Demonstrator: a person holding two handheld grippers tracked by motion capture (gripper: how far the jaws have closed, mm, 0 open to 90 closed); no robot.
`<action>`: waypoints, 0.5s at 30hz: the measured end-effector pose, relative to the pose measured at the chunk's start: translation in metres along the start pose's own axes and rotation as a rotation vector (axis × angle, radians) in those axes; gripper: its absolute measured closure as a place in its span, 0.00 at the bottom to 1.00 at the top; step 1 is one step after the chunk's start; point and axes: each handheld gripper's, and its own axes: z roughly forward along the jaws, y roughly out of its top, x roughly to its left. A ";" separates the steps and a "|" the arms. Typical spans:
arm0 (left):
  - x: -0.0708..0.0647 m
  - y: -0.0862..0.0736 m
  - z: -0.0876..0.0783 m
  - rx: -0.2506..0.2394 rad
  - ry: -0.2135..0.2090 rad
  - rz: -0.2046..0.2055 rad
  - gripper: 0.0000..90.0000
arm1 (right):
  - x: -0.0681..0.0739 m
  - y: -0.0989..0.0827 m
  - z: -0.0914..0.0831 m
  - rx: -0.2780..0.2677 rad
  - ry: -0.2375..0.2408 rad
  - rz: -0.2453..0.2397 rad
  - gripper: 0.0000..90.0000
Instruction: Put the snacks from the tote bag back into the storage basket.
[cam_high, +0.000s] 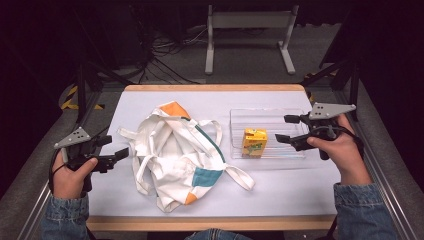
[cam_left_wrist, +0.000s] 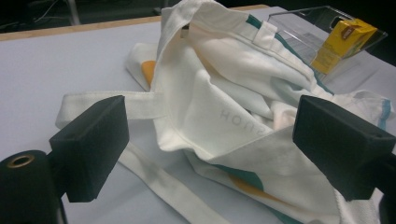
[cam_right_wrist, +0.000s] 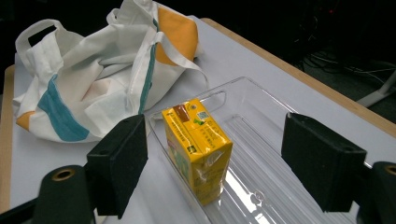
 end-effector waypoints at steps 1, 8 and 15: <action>-0.001 -0.001 0.000 0.002 -0.001 0.002 0.13 | 0.001 -0.002 -0.002 -0.003 -0.005 0.004 0.25; -0.003 -0.006 -0.001 -0.008 -0.021 0.014 0.11 | 0.010 -0.019 -0.018 0.000 -0.088 0.035 0.25; 0.000 -0.011 -0.006 -0.011 -0.014 0.016 0.10 | 0.019 -0.040 -0.017 -0.036 -0.124 0.071 0.25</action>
